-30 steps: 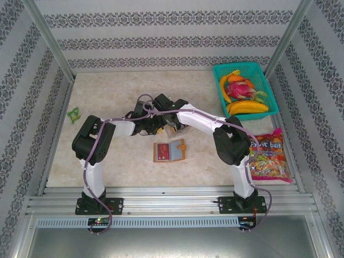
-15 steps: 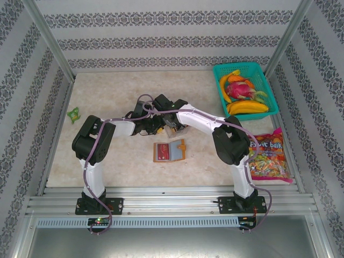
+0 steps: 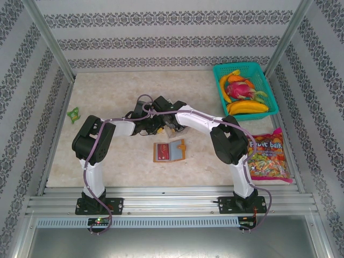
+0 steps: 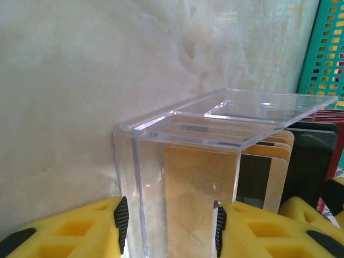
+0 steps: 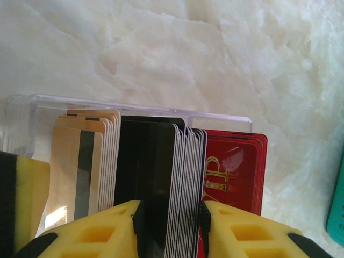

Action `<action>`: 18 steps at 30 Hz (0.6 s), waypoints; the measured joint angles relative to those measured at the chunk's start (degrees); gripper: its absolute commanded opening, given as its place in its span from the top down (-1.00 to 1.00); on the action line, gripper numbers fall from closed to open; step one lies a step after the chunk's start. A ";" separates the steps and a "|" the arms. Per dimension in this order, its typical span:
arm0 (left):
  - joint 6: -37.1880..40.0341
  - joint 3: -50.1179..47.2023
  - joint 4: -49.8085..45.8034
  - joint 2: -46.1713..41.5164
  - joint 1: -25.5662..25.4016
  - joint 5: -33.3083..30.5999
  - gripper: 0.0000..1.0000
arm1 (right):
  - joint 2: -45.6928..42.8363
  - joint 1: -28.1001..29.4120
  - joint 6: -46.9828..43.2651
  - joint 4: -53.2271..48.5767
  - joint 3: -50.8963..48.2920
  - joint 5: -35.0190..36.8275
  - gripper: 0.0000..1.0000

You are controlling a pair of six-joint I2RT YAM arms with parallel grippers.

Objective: Put the credit cards into the card holder

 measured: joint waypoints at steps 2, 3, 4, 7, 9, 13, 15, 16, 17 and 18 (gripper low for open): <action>0.00 0.00 0.00 0.00 0.00 0.02 0.06 | -0.09 0.00 0.00 0.17 0.00 0.24 0.33; 0.00 0.00 0.00 0.00 0.00 0.00 0.06 | -0.13 0.00 0.00 0.26 0.00 0.39 0.33; 0.00 0.00 0.02 0.00 0.00 0.02 0.06 | -0.20 0.00 0.00 0.24 0.00 0.48 0.32; 0.00 0.00 0.02 0.00 0.00 0.00 0.06 | -0.42 0.26 0.00 0.26 -0.09 1.33 0.31; 0.00 0.00 0.02 0.00 0.00 0.02 0.06 | -0.61 0.26 -0.02 0.33 -0.33 1.55 0.32; 0.00 0.00 0.02 0.00 0.00 0.02 0.06 | -0.96 0.33 -0.26 0.33 -0.48 1.57 0.42; 0.00 0.00 0.02 0.00 0.00 0.02 0.06 | -1.16 0.37 -0.50 0.31 -0.61 1.57 0.54; 0.00 0.00 0.02 0.00 0.00 0.02 0.06 | -1.18 0.37 -0.72 0.35 -0.61 1.51 0.60; 0.00 0.00 0.02 0.00 0.00 0.04 0.06 | -1.27 0.48 -0.83 0.46 -0.63 1.46 0.62; 0.00 0.00 0.02 0.00 -0.02 0.04 0.06 | -1.33 0.55 -0.96 0.57 -0.63 1.46 0.62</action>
